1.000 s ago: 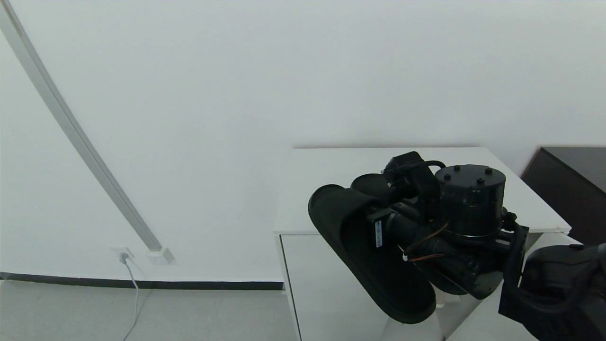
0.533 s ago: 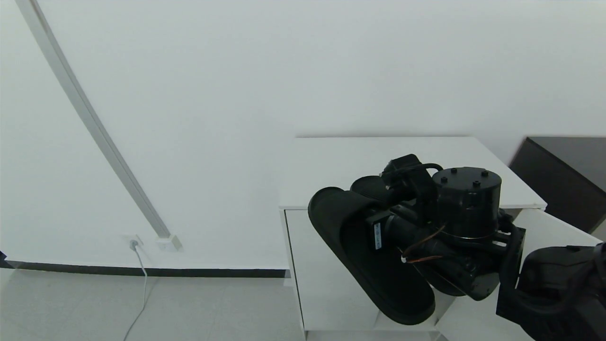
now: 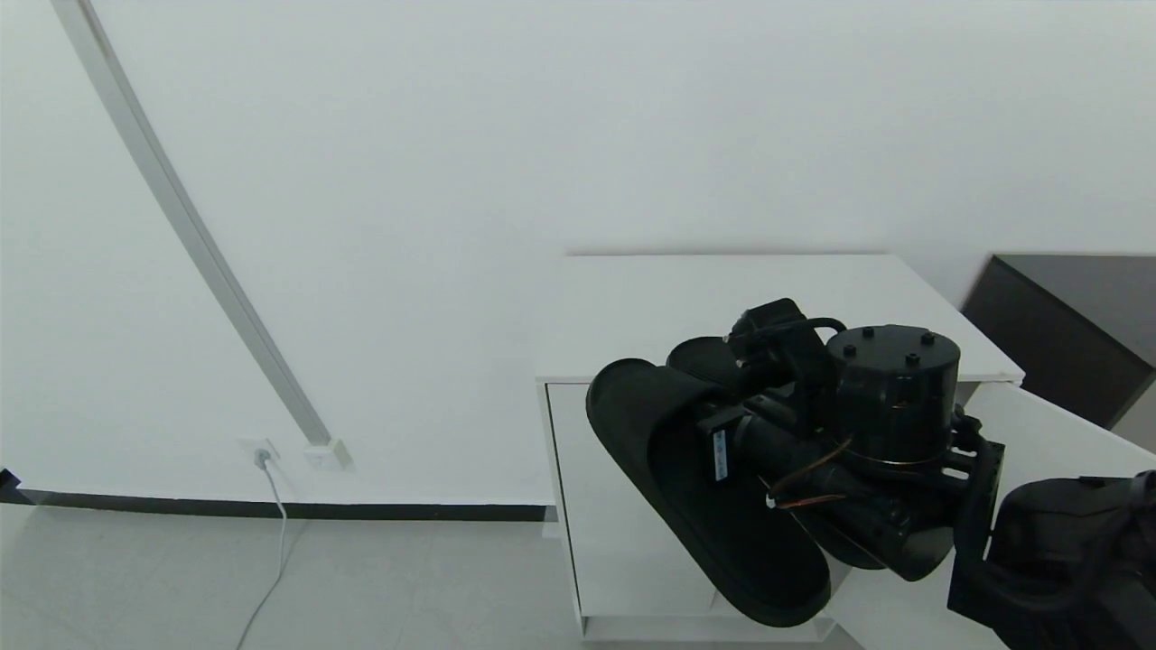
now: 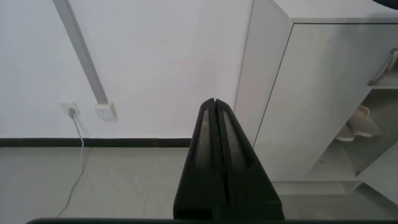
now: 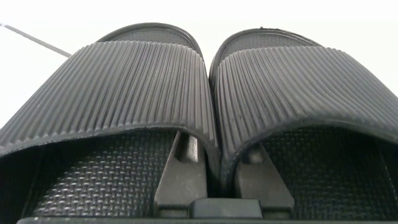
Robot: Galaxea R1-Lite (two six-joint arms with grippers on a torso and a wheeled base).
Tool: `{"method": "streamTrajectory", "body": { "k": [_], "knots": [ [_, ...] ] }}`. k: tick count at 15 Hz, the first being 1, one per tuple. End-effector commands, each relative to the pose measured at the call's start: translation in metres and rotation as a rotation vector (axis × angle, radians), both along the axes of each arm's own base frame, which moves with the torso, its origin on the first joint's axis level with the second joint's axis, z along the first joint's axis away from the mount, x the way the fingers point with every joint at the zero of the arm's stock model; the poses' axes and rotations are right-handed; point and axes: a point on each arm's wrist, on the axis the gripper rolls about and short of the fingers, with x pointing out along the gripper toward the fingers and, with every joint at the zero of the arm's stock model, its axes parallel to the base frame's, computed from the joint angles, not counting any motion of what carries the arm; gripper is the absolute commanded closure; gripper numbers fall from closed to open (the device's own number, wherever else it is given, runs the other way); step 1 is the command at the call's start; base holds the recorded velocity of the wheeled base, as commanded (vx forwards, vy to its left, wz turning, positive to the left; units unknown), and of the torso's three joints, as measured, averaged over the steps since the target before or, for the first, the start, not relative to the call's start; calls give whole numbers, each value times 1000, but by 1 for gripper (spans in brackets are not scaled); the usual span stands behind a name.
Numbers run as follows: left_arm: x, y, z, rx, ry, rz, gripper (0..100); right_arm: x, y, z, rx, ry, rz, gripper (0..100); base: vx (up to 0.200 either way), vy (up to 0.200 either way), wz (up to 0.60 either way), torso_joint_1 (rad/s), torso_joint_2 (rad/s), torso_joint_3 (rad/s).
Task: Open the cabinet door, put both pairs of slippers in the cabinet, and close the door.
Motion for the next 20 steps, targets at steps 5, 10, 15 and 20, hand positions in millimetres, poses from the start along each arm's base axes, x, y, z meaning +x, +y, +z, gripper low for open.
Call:
{"method": "streamTrajectory", "body": {
  "k": [5, 10, 15, 20],
  "knots": [
    [0, 0, 0, 0, -1, -1, 100, 1, 1, -3, -5, 5, -1, 100, 0, 0, 0, 0, 0, 0],
    [0, 0, 0, 0, 1, 2, 100, 1, 2, -2, -4, 4, 2, 100, 0, 0, 0, 0, 0, 0],
    [0, 0, 0, 0, -1, 2, 100, -3, 5, 0, -2, -4, 12, 100, 0, -200, 0, 1, 0, 4],
    [0, 0, 0, 0, 1, 2, 100, -11, 10, 0, -4, -4, 30, 100, 0, -200, 0, 4, 2, 4]
  ]
}}
